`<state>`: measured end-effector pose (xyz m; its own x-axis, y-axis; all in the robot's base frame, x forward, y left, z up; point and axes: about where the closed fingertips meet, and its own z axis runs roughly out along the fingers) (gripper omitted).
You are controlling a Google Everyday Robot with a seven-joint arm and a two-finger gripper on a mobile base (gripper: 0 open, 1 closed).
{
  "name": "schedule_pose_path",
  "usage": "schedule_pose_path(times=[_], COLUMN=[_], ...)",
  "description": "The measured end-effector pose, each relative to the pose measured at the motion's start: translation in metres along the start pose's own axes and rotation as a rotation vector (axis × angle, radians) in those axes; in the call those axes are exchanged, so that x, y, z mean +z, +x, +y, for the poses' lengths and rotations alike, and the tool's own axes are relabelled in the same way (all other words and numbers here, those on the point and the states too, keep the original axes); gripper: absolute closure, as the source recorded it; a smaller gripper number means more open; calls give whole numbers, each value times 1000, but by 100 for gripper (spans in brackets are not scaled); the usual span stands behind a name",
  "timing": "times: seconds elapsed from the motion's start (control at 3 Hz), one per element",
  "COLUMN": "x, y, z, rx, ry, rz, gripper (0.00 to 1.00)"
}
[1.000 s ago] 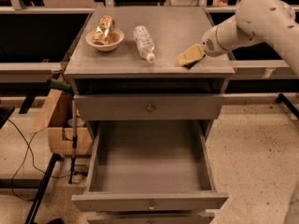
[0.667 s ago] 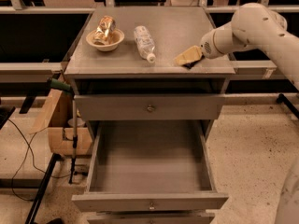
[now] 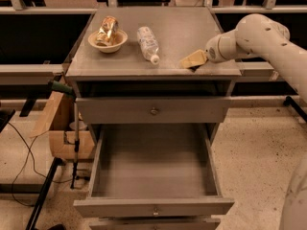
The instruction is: Place rxbar blueberry into middle drawer
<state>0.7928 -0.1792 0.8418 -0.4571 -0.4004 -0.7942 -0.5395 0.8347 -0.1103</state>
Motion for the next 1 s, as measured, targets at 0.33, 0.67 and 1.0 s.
schedule_pose_path(times=[0.33, 0.67, 1.0], x=[7, 15, 26], y=[3, 3, 2], z=[-6, -5, 1], rx=[-4, -15, -27], ry=[8, -10, -50], rz=[10, 14, 22], gripper=[0, 0, 7])
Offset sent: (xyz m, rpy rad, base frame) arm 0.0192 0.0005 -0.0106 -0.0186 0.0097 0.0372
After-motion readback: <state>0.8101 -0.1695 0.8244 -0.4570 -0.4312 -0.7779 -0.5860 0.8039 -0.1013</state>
